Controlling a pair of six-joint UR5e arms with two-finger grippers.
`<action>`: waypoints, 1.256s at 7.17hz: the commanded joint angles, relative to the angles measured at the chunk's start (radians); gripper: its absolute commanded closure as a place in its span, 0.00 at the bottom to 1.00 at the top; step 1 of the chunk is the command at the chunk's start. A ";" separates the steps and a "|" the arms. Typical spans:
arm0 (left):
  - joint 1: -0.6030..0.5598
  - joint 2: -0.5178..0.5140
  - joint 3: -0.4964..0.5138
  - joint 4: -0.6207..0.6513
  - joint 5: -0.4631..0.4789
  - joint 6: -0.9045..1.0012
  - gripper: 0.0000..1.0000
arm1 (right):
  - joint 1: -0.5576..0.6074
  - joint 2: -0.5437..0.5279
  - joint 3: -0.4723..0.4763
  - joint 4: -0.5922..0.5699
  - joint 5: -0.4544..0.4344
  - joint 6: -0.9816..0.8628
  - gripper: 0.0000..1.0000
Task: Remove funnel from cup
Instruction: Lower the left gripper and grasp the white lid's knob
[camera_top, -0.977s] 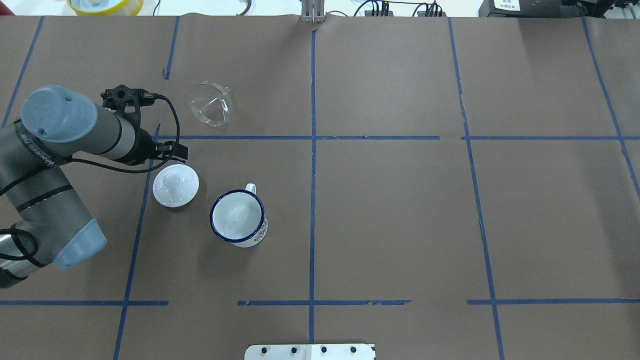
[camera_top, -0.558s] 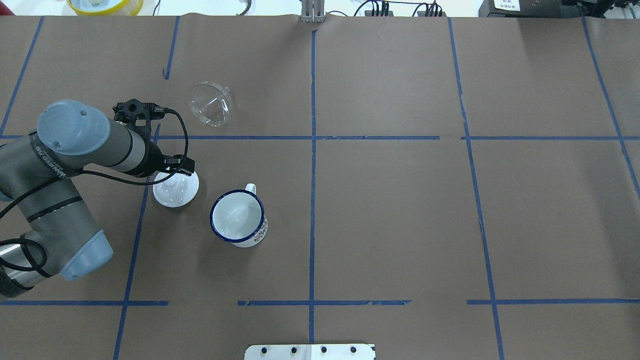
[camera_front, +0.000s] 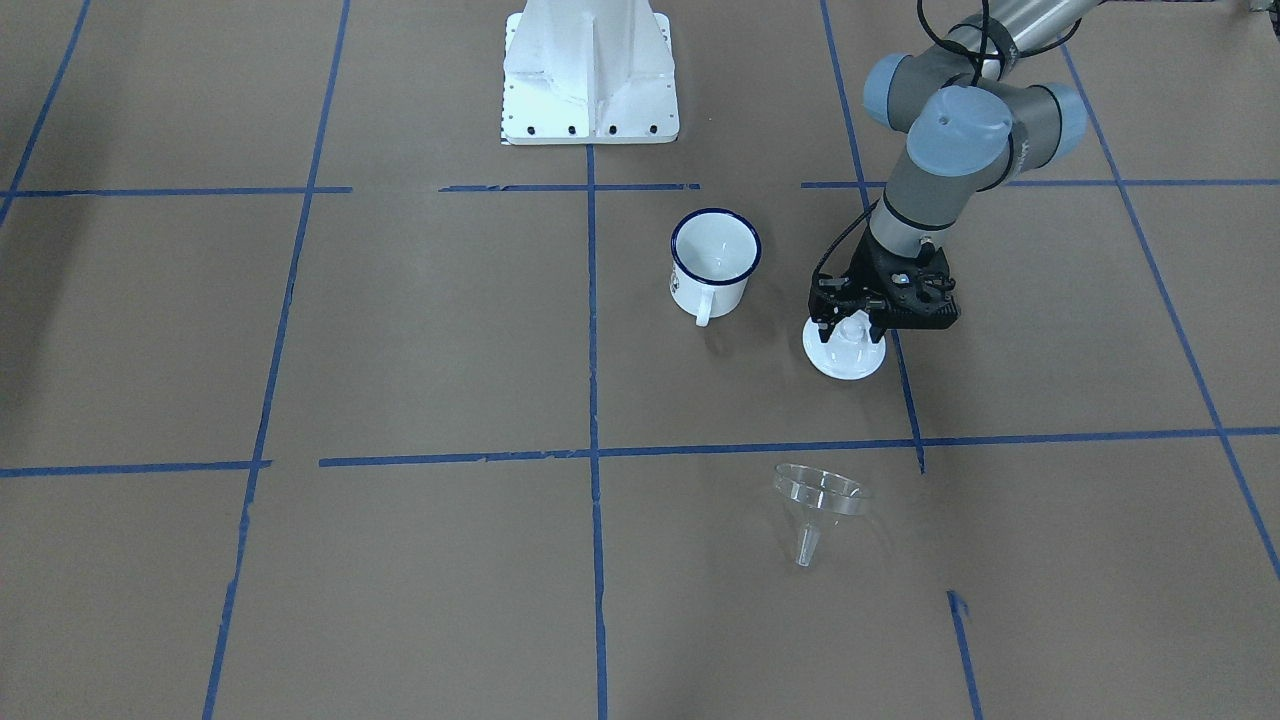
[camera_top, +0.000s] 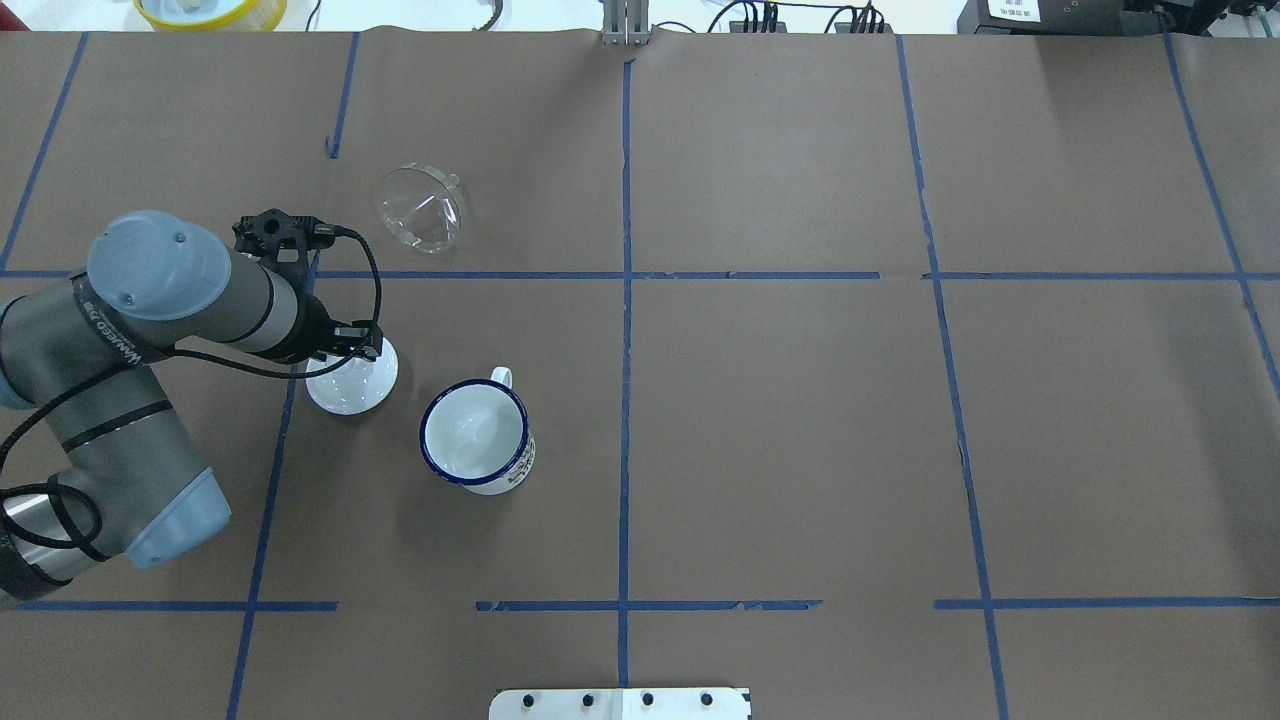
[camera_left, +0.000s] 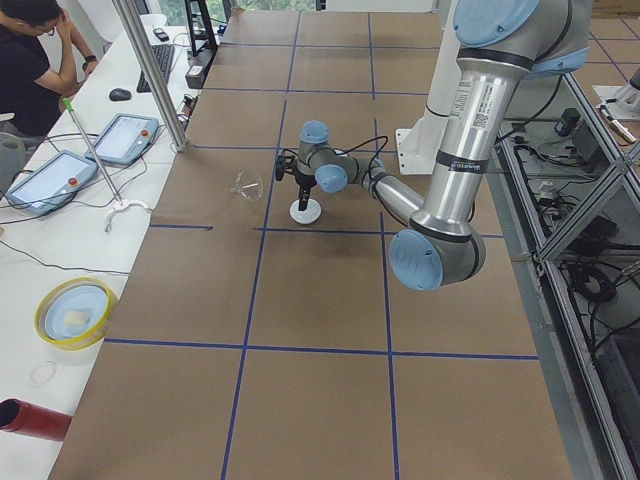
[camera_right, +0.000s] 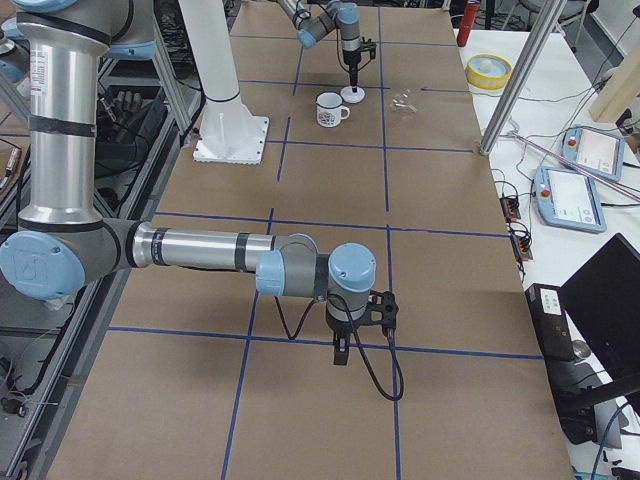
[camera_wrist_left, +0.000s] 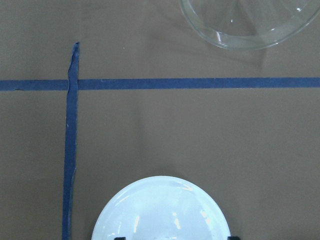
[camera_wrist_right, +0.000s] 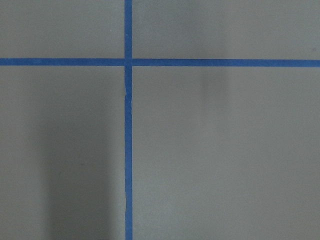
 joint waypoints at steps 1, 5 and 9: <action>0.000 0.004 0.001 0.000 0.000 0.004 0.62 | 0.000 0.000 0.000 0.000 0.000 0.000 0.00; -0.004 0.006 -0.030 0.009 -0.001 0.008 0.96 | 0.000 0.000 0.000 0.000 0.000 0.000 0.00; -0.030 -0.016 -0.308 0.355 -0.007 0.030 1.00 | 0.000 0.000 0.000 0.000 0.000 0.000 0.00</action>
